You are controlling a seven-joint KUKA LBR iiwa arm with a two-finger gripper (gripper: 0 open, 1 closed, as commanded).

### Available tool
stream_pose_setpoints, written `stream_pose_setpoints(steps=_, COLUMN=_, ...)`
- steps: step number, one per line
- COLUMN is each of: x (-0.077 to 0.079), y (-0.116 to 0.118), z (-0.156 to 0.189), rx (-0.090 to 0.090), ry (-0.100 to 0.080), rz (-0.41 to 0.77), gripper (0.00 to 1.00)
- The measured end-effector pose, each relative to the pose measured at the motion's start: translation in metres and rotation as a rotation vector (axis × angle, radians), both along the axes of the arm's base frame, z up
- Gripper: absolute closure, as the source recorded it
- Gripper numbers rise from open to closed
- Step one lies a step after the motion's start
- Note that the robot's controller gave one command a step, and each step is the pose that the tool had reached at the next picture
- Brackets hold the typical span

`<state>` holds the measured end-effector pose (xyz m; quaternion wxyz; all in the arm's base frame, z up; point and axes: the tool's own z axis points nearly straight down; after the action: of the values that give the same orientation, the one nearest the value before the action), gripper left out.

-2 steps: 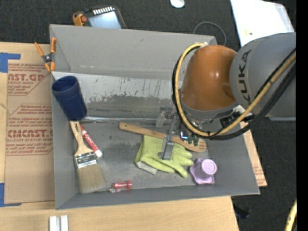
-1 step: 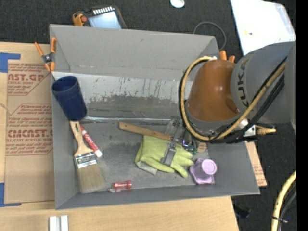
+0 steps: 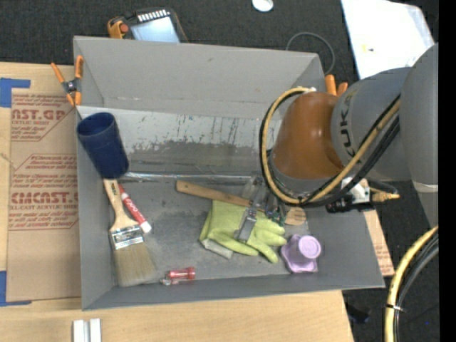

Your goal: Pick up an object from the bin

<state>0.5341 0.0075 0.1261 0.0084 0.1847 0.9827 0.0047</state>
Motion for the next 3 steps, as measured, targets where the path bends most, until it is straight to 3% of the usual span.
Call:
stream_pose_setpoints(steps=1, x=-0.016, y=0.029, z=-0.052, rx=0.0, ry=0.001, rz=-0.054, gripper=0.0)
stream_pose_setpoints(steps=2, x=0.004, y=-0.037, z=-0.003, rx=0.001, ry=0.002, rz=-0.241, gripper=1.0)
stream_pose_setpoints(steps=3, x=0.004, y=-0.037, z=-0.003, rx=0.001, ry=0.002, rz=-0.241, gripper=1.0)
